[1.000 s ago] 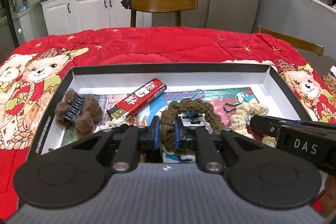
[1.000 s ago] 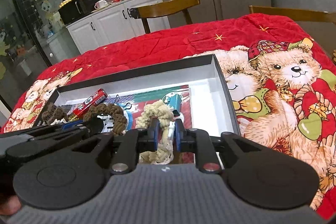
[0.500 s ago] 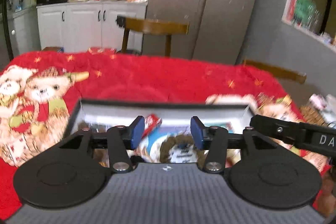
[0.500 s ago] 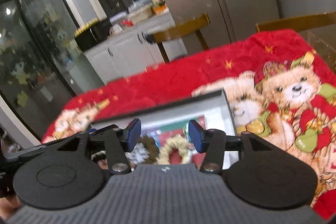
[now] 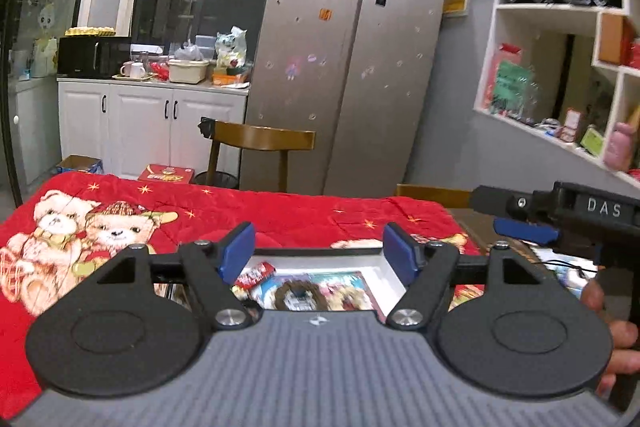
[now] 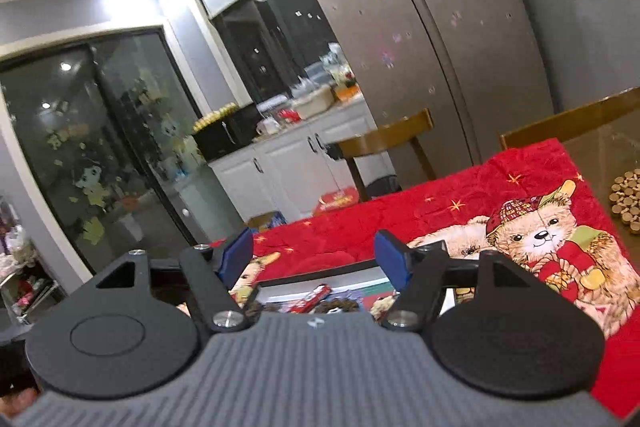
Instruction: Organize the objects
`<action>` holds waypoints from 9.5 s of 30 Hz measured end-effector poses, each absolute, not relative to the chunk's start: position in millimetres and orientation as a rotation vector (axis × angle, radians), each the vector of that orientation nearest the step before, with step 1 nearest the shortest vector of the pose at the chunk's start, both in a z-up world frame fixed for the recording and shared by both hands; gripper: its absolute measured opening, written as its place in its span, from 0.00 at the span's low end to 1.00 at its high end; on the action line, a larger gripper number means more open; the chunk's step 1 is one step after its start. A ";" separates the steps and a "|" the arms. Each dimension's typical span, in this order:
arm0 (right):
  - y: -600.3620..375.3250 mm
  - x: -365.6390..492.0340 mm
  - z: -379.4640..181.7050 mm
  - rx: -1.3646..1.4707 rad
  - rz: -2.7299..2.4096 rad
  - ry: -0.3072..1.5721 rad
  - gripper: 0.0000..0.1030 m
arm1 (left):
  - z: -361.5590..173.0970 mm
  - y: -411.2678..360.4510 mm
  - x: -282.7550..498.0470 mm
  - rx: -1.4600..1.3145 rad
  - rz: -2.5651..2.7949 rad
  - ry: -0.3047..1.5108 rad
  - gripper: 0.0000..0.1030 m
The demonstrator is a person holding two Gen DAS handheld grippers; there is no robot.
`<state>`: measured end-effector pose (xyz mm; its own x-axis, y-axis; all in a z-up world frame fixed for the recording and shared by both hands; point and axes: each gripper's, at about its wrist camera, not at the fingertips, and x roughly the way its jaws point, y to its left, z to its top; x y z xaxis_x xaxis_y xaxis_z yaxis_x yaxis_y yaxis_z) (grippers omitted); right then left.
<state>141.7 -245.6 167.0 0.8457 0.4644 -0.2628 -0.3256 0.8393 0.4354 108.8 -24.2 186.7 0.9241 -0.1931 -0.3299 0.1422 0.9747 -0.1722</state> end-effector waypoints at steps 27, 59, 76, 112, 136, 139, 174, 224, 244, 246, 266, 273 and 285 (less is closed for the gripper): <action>-249.3 89.6 66.2 0.423 0.517 0.550 0.78 | 30.9 -68.5 44.1 -0.062 -0.244 0.616 0.75; -215.3 139.9 -4.9 0.416 0.536 0.732 0.53 | 6.2 -71.6 69.1 -0.031 -0.093 0.613 0.27; -163.5 145.8 -3.4 0.330 0.662 0.770 0.52 | 7.1 -38.0 52.7 -0.077 0.032 0.587 0.26; -185.6 100.9 10.6 0.295 0.490 0.538 0.10 | 6.9 -35.2 45.6 -0.121 0.023 0.589 0.23; -188.8 96.2 50.9 0.320 0.497 0.436 0.10 | 32.9 -29.2 6.0 -0.112 0.018 0.529 0.22; -189.6 97.4 63.5 0.317 0.498 0.416 0.10 | 42.8 -31.7 5.2 -0.096 0.014 0.500 0.22; -220.8 173.0 101.0 0.365 0.371 0.336 0.10 | 114.9 -55.1 161.5 -0.068 -0.076 0.363 0.23; -225.9 196.2 16.2 0.343 0.382 0.532 0.11 | 14.5 -87.3 195.7 0.111 -0.069 0.515 0.23; -232.8 182.1 40.4 0.350 0.373 0.456 0.71 | 29.6 -86.3 184.7 0.111 -0.051 0.473 0.71; -235.0 177.9 48.2 0.346 0.388 0.437 0.75 | 35.6 -90.8 177.7 0.144 -0.044 0.439 0.73; -198.3 41.8 89.5 0.214 0.258 0.231 1.00 | 75.1 15.5 5.6 0.001 0.080 0.285 0.94; -172.4 30.8 46.8 0.188 0.101 0.316 1.00 | 53.6 34.5 -10.6 -0.014 0.082 0.270 0.94; -161.3 13.9 23.2 0.099 0.014 0.263 1.00 | 25.6 36.7 -3.2 -0.045 0.018 0.383 0.94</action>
